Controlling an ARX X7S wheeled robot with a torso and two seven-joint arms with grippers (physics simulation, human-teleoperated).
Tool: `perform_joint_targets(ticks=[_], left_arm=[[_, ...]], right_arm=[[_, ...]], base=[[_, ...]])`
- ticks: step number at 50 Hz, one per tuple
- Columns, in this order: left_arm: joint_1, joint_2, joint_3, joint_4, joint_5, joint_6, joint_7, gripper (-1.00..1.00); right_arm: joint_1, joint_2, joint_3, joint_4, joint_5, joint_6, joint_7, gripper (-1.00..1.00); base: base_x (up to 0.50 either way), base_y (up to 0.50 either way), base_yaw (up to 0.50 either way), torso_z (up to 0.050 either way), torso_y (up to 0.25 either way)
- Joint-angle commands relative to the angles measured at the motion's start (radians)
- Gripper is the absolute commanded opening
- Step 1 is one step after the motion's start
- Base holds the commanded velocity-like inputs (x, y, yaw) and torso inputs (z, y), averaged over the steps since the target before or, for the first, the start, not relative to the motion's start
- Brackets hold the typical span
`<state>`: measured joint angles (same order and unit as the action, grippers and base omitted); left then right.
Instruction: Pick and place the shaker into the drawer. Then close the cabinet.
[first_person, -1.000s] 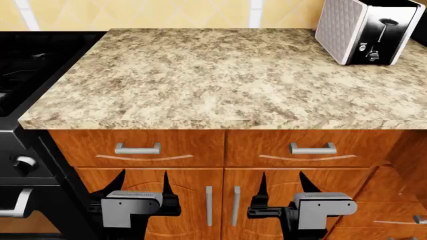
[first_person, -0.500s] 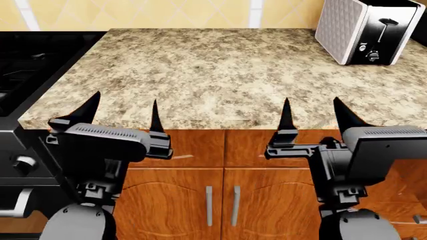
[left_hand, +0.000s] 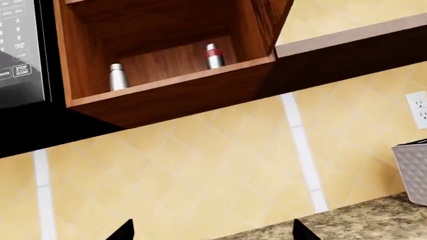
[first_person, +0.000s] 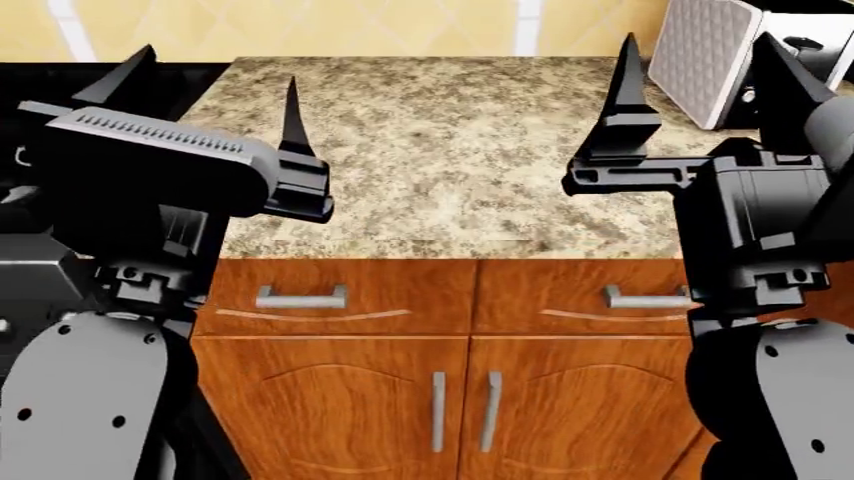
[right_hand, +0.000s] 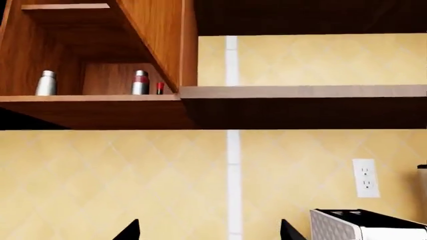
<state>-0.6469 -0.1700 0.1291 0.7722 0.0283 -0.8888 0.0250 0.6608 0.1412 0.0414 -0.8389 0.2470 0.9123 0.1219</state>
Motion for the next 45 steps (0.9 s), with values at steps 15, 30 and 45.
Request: perform_joint_targets(ticks=[15,30,45], left_arm=[[-0.051,-0.013,0.001,0.011,-0.014,-0.046,-0.006,1.0],[-0.063,-0.012,-0.008,0.022,-0.029,-0.072,-0.011,1.0],[-0.061,-0.018,-0.014,0.024,-0.038,-0.068,-0.019,1.0]], right_arm=[[0.049,0.007,-0.002,-0.024,0.032,0.029,0.031,1.0],[0.058,0.012,0.006,-0.039,0.055,0.052,0.046,1.0],[0.05,0.017,0.005,-0.034,0.07,0.039,0.054,1.0]], base=[[0.08,0.27,0.0,0.0,0.0],[0.14,0.07,0.0,0.05,0.0],[0.13,0.03,0.0,0.05,0.0]])
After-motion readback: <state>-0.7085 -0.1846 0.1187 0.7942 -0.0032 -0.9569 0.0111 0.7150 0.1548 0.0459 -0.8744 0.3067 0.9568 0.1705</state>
